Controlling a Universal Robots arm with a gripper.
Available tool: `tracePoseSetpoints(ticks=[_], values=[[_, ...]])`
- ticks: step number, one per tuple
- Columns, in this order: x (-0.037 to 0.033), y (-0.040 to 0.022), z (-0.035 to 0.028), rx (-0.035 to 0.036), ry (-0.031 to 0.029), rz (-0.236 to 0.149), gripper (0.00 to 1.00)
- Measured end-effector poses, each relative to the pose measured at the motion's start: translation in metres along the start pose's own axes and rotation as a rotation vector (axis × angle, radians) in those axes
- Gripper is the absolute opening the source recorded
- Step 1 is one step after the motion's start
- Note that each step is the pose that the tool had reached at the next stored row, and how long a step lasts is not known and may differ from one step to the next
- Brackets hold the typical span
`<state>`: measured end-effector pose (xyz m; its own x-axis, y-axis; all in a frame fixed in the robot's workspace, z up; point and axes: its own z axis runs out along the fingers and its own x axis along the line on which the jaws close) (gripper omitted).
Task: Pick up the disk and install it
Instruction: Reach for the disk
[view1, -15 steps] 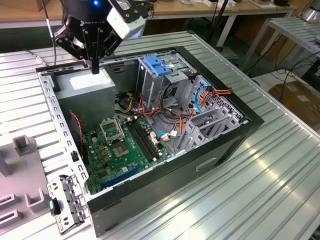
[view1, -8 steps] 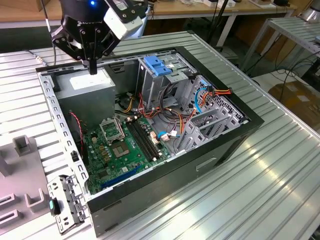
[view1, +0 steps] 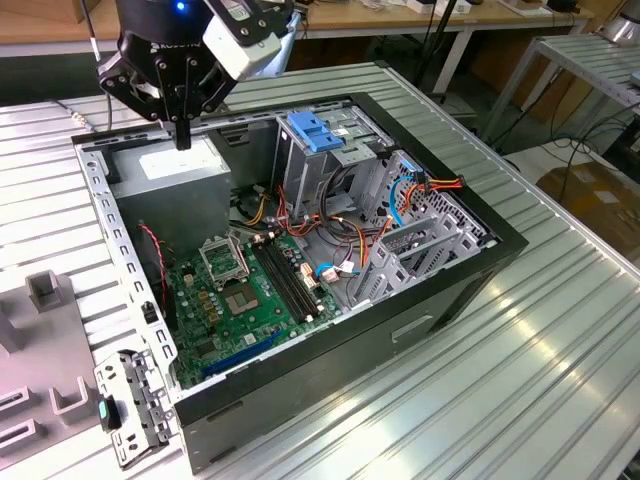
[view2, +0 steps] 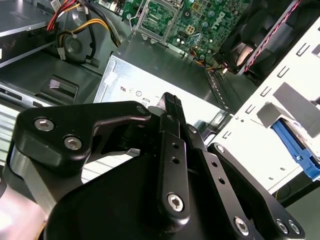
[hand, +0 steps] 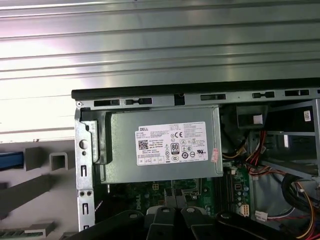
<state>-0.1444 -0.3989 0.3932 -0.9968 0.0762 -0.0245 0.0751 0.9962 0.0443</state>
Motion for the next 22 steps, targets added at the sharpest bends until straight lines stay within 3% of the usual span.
tracePoseSetpoints(ticks=[22], values=[[0.0197, -0.0015, -0.0004, 0.0000, 0.0000, 0.000, 0.11]])
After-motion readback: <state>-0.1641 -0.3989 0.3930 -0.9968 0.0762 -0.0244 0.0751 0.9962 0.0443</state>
